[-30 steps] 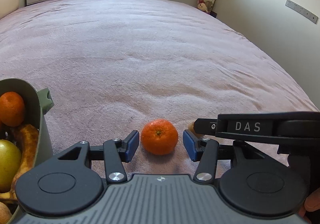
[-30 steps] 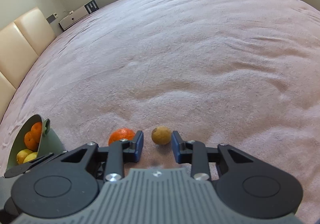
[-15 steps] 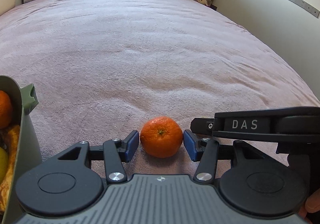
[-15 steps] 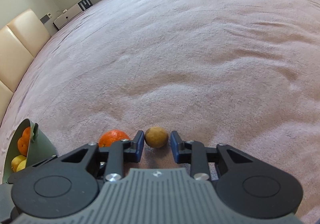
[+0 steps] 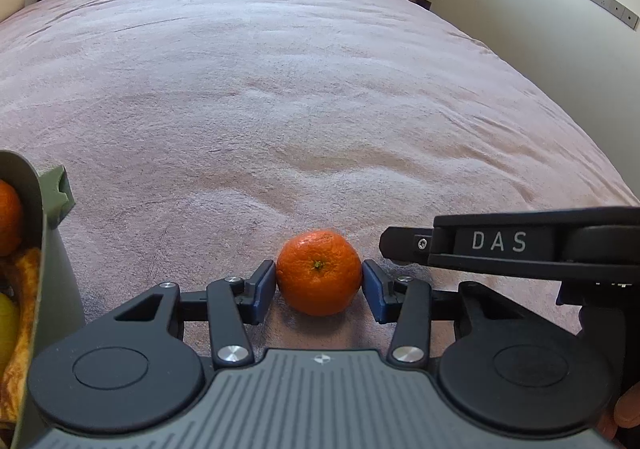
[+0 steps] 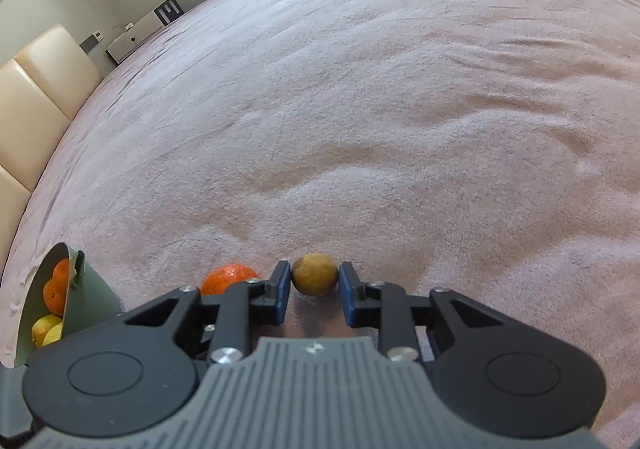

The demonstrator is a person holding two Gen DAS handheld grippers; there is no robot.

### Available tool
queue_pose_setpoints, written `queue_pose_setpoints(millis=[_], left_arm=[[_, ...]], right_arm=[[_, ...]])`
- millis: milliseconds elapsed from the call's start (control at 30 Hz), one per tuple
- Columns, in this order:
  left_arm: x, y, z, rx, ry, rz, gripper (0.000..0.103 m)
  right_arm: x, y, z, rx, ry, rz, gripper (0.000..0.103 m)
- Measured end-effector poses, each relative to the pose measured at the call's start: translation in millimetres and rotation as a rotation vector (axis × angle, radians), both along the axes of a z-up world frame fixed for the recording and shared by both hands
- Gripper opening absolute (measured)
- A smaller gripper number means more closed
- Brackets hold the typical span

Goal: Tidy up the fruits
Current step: 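Grasp the mandarin with the left gripper while the right gripper grasps the small fruit, then carry the mandarin and small fruit over the colander and lower them inside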

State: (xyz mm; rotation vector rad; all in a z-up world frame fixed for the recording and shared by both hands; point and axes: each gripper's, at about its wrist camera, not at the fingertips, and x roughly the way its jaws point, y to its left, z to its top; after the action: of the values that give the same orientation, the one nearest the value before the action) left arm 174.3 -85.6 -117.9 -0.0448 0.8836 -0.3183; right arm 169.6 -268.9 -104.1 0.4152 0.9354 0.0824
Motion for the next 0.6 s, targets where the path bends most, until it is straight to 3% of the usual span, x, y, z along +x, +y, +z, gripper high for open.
queue_pose_setpoints(millis=[600], left_arm=[[-29,35,73,-0.001,-0.103,0.086,0.052]], right_arm=[[-22,25,75,-0.044,-0.184,0.019,0.023]])
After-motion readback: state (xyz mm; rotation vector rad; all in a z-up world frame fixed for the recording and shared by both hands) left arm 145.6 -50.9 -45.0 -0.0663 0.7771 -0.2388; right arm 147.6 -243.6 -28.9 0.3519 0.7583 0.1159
